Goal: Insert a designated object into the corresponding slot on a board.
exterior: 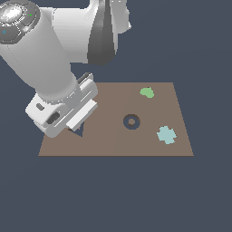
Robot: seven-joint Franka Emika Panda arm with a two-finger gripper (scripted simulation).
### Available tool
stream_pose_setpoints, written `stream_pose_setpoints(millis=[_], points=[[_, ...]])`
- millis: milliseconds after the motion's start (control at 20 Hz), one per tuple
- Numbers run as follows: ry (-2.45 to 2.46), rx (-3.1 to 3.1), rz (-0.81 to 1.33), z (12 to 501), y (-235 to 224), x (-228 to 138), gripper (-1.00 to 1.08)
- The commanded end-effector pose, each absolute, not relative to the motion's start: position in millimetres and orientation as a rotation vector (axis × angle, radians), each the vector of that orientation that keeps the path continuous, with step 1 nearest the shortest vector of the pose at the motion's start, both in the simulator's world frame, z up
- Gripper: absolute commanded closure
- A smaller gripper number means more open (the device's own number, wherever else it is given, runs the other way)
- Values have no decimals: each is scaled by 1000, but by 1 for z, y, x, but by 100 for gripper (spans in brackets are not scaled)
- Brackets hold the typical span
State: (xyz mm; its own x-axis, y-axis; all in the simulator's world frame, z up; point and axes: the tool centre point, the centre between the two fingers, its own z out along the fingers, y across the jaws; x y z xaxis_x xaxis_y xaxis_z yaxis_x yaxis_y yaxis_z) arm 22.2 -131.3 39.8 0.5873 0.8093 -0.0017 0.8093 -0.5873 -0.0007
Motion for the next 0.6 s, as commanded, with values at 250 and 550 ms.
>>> stream_pose_setpoints(millis=[250,550], points=[[1608,2699,-3,41,-130,42,108],[1666,2664,-4,41,-129,48,108]])
